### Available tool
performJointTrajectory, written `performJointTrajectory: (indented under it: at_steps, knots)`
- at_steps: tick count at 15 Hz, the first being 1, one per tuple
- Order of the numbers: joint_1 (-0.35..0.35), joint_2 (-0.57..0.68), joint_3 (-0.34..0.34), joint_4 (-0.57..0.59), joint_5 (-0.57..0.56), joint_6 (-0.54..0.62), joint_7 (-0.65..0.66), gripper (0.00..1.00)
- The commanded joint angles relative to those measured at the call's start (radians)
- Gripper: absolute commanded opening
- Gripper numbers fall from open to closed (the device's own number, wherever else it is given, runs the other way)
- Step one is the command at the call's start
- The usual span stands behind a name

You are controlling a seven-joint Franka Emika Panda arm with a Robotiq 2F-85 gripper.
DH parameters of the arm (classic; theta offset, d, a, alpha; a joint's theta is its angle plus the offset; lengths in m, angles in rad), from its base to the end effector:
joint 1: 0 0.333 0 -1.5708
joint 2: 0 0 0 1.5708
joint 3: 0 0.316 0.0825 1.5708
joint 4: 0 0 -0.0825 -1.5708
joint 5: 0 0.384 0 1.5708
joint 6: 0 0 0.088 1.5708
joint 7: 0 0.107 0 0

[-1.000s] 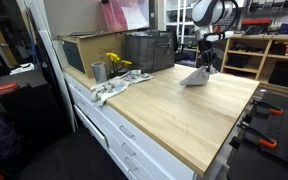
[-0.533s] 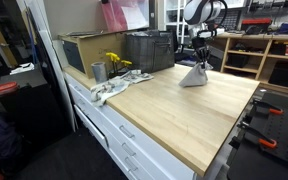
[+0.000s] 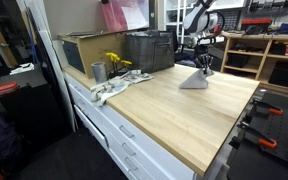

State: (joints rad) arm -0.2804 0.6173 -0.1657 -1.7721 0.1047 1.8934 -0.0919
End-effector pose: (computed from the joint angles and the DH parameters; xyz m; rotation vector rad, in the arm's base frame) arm 0.5468 -0.2484 0.1870 -2.8810 0.5927 0.7067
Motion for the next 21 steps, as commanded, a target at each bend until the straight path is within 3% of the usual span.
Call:
performJointTrajectory:
  at_steps: [1, 11, 12, 16, 21]
  knots:
    - [-0.048, 0.073, 0.004, 0.094, 0.043, -0.082, 0.009, 0.02]
    - [-0.049, 0.186, -0.037, 0.248, 0.009, -0.027, 0.143, 0.02]
    - [-0.045, 0.185, -0.038, 0.254, 0.001, -0.021, 0.150, 0.27]
    - [-0.017, 0.181, -0.058, 0.260, -0.049, 0.028, 0.205, 0.56]
    - [0.056, 0.133, -0.119, 0.183, -0.142, 0.314, 0.353, 0.93]
